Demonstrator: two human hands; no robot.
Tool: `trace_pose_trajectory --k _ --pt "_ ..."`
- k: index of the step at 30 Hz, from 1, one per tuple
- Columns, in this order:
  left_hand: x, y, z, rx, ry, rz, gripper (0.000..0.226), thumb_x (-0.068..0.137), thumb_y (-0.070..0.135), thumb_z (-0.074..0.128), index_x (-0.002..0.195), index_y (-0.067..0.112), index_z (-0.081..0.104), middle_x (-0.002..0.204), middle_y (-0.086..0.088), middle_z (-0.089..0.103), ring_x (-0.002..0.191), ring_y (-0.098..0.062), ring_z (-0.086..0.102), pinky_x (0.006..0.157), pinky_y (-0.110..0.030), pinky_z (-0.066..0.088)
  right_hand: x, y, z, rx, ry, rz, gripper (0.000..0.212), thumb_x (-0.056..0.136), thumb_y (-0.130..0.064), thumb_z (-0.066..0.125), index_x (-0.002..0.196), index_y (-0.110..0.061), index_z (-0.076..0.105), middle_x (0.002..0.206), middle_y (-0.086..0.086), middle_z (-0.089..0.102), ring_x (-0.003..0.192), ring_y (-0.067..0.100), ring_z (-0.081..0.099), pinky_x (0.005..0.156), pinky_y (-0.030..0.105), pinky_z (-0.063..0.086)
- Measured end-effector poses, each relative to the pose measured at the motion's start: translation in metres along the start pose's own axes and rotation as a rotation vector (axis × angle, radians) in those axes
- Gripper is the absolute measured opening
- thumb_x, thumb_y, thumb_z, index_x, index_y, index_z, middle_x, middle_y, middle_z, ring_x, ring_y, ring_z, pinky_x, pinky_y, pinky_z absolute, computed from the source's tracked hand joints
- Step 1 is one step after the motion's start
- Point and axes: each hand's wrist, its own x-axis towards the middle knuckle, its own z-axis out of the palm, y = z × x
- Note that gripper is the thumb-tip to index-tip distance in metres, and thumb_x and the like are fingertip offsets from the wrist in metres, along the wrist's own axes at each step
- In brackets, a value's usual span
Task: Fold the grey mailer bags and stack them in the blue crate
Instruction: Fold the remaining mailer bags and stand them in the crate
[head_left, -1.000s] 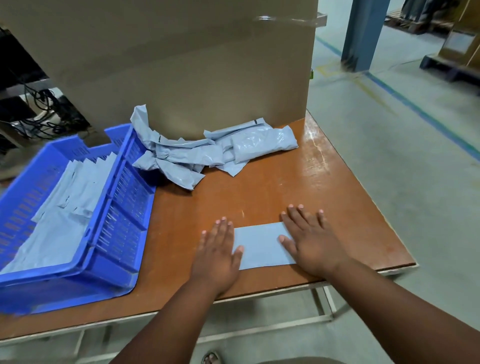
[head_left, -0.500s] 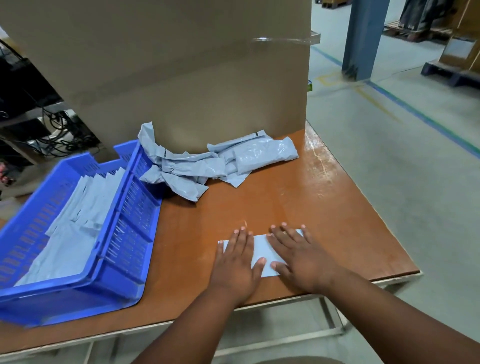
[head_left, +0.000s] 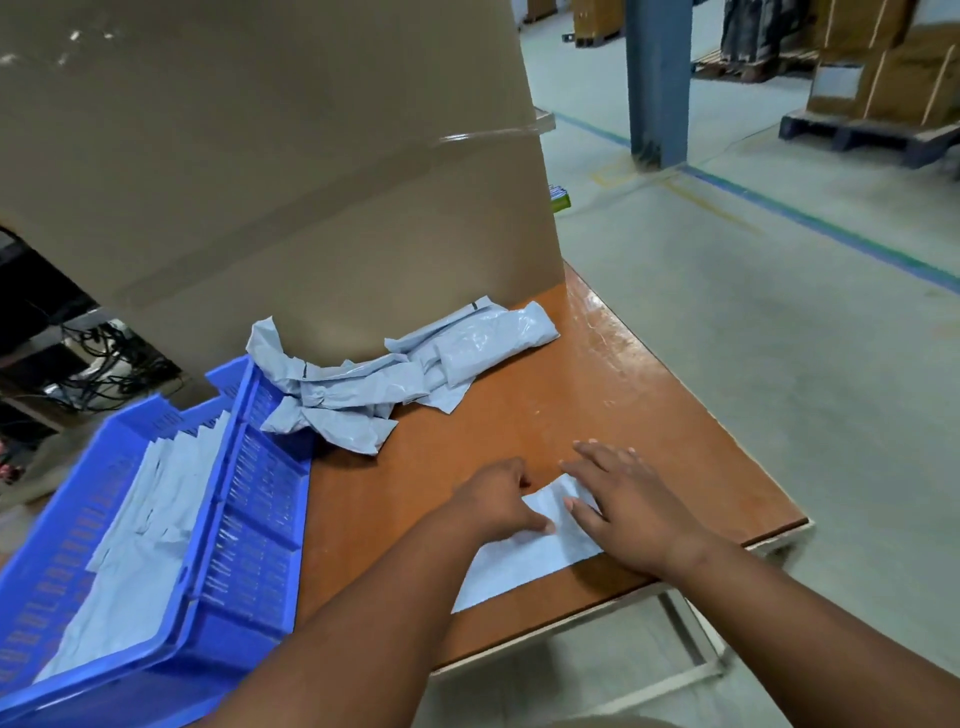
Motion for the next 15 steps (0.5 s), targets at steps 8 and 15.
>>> trace_pose_trajectory --k 8,15 --pt "-0.013 -0.019 -0.059 -0.178 0.002 -0.064 0.036 0.077 0.051 0.089 0.093 0.022 0.075 0.087 0.011 0.072 0.078 -0.010 0.067 0.064 -0.027 0.052 -0.006 -0.007 -0.006 0.104 0.066 -0.014 0.045 0.101 -0.055 0.042 0.138 -0.040 0.061 0.155 -0.008 0.049 0.141 0.021 0.046 0.117 0.038 0.037" --pt "-0.082 -0.074 -0.170 -0.137 0.289 -0.158 0.036 0.083 0.045 0.086 0.076 0.021 0.060 0.075 0.008 0.062 0.071 -0.012 0.058 0.059 -0.030 0.042 0.054 -0.112 -0.029 0.179 0.047 -0.299 0.043 0.104 -0.051 0.047 0.145 -0.043 0.057 0.150 -0.020 0.047 0.136 0.008 0.046 0.112 0.030 0.038"
